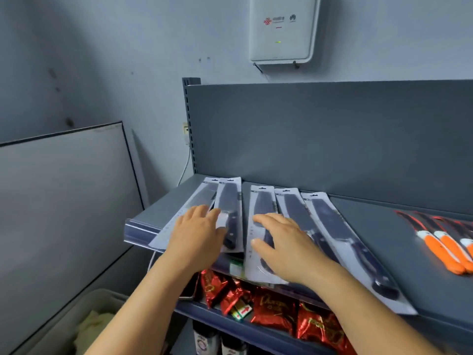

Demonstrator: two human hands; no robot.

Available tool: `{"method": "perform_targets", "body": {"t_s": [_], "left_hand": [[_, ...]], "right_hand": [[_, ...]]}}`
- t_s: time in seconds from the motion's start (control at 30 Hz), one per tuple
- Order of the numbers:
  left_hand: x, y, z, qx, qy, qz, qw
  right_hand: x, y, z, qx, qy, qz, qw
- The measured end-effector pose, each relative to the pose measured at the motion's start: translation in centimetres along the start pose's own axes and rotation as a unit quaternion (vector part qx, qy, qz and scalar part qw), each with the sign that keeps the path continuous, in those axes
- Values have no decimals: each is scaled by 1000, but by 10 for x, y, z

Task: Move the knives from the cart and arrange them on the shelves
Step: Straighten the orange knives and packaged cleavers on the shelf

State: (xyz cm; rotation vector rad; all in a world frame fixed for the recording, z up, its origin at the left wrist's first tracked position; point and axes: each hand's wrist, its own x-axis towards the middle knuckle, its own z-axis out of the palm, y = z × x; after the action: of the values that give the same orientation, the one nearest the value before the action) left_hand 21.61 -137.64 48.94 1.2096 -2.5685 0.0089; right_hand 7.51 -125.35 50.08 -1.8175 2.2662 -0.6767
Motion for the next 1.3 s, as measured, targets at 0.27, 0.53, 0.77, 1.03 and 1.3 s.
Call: {"method": "perform_targets", "body": {"t_s": [0.27, 0.53, 0.77, 1.03, 1.3], "left_hand": [[15, -46, 4, -49, -102, -101, 988], [26, -56, 10, -57, -81, -140, 985], [42, -82, 10, -58, -90, -127, 986], [45, -107, 7, -55, -90, -96, 990], [50, -118, 10, -77, -118, -61, 988]], "right_hand": [[70, -30, 29, -38, -109, 77, 990], [99, -41, 36, -124, -116, 99, 980], [115, -55, 52, -76, -92, 145, 982], [135, -89, 80, -45, -24, 201, 978], [134, -95, 80, -28, -28, 212, 976]]}}
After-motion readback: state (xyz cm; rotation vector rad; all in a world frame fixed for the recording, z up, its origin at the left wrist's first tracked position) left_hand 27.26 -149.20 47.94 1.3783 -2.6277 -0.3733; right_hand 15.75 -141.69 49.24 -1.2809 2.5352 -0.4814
